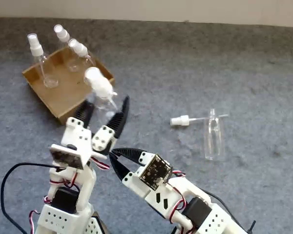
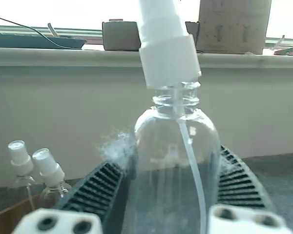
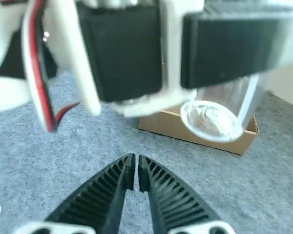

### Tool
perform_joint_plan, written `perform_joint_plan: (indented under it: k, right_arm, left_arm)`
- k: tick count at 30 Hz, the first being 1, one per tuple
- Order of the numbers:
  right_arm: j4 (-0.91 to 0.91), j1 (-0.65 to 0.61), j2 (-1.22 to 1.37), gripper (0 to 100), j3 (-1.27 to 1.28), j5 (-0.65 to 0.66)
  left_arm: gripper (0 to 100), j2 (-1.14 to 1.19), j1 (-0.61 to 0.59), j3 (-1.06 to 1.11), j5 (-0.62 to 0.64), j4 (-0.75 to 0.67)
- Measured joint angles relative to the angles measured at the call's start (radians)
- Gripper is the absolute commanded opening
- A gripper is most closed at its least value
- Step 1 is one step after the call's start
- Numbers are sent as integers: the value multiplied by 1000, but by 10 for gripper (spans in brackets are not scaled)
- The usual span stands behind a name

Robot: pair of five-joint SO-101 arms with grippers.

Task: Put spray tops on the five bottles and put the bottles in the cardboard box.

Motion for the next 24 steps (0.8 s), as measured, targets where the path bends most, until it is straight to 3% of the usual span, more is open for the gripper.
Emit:
perform_joint_plan:
  k: [12,24]
  right_arm:
    - [0,0,0,8,0,0]
    - [0,-3,0,8,2,2]
  left_arm:
    - [111,0,140,0,0,146]
    - [111,0,146,-8,0,279]
